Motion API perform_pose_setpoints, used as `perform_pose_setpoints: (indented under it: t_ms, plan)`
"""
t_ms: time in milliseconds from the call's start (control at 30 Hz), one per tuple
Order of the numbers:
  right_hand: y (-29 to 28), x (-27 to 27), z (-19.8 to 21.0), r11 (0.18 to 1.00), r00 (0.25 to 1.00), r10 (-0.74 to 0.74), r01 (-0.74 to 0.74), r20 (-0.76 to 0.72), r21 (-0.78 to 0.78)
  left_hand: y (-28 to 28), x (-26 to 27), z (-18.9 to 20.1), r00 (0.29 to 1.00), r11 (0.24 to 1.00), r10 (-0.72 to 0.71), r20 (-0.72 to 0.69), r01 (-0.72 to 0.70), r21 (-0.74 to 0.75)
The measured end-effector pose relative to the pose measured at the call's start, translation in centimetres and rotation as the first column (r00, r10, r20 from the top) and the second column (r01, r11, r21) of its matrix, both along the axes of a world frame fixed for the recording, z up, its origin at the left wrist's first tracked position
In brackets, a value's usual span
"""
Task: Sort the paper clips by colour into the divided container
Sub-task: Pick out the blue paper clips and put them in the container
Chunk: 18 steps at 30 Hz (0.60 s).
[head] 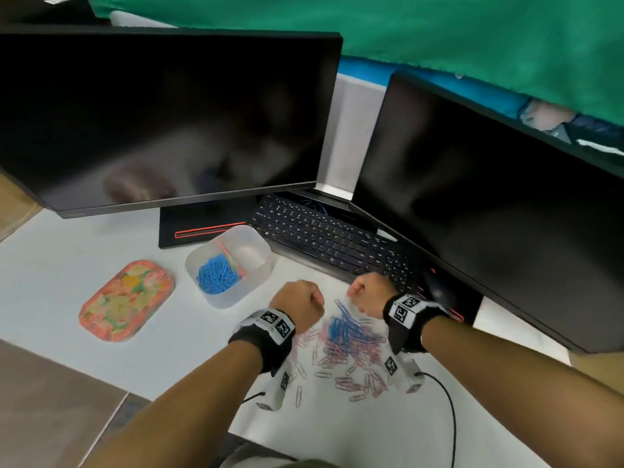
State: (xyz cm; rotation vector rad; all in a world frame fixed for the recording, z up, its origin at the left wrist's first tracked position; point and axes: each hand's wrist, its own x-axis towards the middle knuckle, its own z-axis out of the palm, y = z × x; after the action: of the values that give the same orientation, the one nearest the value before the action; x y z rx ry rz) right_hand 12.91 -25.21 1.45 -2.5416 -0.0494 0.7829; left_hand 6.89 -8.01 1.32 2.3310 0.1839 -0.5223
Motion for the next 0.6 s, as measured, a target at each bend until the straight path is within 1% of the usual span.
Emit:
perform_pose_setpoints:
  t_ms: [100, 233, 300, 400, 600]
  plan:
    - [-1.5, -1.7, -0.7, 0.996, 1.000, 0.019, -0.018, 0.014, -0.088, -2.5, -0.4, -1.2, 0.996, 0.994, -0.050, -0.069, 0.056, 0.092]
    - [-2.4, -3.2, -2.2, 0.999, 1.000, 0.015, -0.015, -0.008, -0.042, -4.8, -0.5, -2.4, 0.986, 0.962, -0.091, -0.140, 0.124, 0.244]
    - [-2.8, -3.8, -2.5, 1.000, 1.000, -0.003, 0.003, -0.011, -0.021, -5.2, -0.6, -3.1, 0.981, 0.943, -0.105, -0.163, 0.150, 0.296]
    - [-3.3, -4.4, -2.9, 1.000, 1.000, -0.006, 0.006, -0.010, -0.003, -5.4, -0.6, -3.8, 0.981, 0.936, -0.091, -0.172, 0.143, 0.323]
    - [-4.1, -4.6, -3.9, 0.998, 0.999, -0.032, 0.034, -0.035, 0.058, -4.5, -0.3, -3.9, 0.986, 0.949, -0.034, -0.161, 0.082, 0.305]
